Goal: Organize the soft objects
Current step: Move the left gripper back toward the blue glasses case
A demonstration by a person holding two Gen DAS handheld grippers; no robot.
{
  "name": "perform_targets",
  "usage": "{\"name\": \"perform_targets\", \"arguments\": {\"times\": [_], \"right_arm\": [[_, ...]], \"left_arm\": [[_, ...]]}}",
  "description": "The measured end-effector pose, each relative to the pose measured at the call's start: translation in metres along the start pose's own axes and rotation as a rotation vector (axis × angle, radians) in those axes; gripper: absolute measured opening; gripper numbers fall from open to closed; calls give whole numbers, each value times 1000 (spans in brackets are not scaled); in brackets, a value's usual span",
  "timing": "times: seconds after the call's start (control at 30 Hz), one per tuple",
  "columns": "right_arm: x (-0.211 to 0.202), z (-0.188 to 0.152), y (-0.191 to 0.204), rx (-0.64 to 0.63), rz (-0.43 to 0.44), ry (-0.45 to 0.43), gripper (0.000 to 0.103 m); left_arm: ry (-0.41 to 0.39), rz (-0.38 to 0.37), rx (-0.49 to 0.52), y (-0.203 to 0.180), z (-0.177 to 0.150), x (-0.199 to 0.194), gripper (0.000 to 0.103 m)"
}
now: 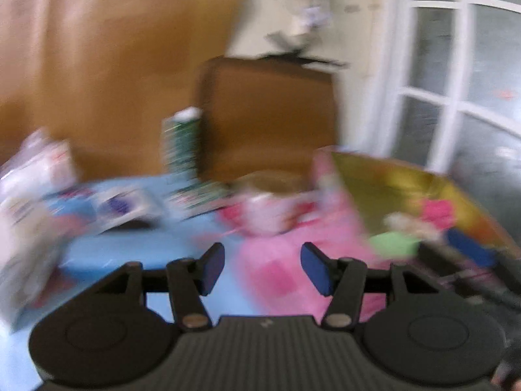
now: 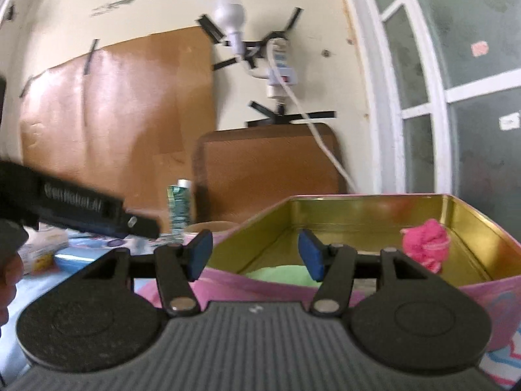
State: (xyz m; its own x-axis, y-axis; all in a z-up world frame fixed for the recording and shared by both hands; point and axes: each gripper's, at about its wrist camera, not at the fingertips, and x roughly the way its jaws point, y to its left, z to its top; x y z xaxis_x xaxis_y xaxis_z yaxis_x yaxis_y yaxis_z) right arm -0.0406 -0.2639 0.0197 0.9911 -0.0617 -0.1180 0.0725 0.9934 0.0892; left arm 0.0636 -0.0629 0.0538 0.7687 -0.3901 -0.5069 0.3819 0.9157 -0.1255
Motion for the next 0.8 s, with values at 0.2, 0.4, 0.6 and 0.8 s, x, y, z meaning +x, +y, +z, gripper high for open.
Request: {"name": "perform_targets", "arguments": {"times": [0.2, 0.4, 0.6, 0.8], "right_arm": [[8, -4, 38, -28, 143, 86, 61], [47, -10, 76, -27, 309, 276, 61], [108, 5, 120, -39, 398, 325, 79], [190, 18, 138, 58, 393, 443, 78]], "left_arm": [[49, 246, -112, 92, -34, -18, 53], [24, 293, -258, 153, -55, -37, 54], [16, 275, -242, 153, -55, -33, 54], [3, 248, -262, 156, -57, -36, 54]]}}
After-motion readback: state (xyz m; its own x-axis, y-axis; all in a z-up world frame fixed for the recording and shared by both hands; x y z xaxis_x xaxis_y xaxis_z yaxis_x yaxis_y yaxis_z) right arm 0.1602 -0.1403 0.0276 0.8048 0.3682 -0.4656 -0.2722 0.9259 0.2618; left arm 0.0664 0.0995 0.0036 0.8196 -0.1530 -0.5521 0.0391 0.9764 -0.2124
